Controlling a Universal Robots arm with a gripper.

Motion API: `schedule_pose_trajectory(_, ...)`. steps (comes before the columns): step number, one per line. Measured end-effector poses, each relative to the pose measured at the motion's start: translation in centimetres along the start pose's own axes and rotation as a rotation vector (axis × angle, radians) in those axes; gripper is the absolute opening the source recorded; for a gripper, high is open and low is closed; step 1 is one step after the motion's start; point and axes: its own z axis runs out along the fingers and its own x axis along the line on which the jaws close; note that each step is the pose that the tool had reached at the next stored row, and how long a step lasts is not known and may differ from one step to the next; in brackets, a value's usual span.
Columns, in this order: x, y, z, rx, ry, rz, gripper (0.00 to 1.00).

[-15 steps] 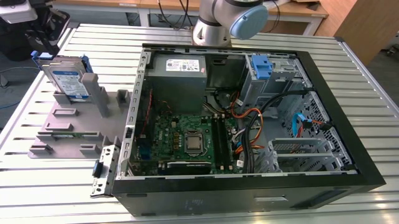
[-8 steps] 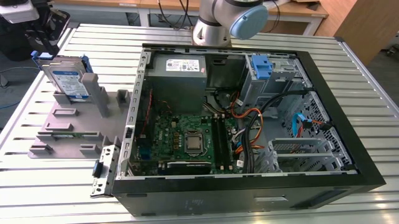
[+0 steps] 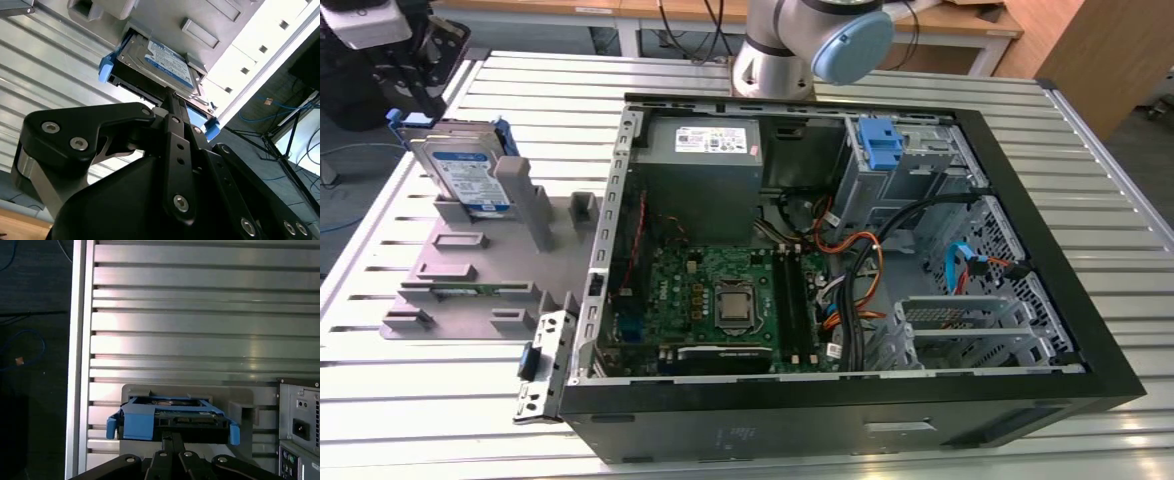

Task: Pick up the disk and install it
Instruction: 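Pick up the disk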

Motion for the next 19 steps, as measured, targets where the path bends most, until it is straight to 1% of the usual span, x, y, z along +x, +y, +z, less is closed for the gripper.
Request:
schedule_pose_trajectory(10,0.0,0.0,0.0,0.0008,0.0063,-0.156,0.11)
schedule_pose_trajectory(19,0.0,0.0,0.0,0.0008,0.0065,-0.16,0.11)
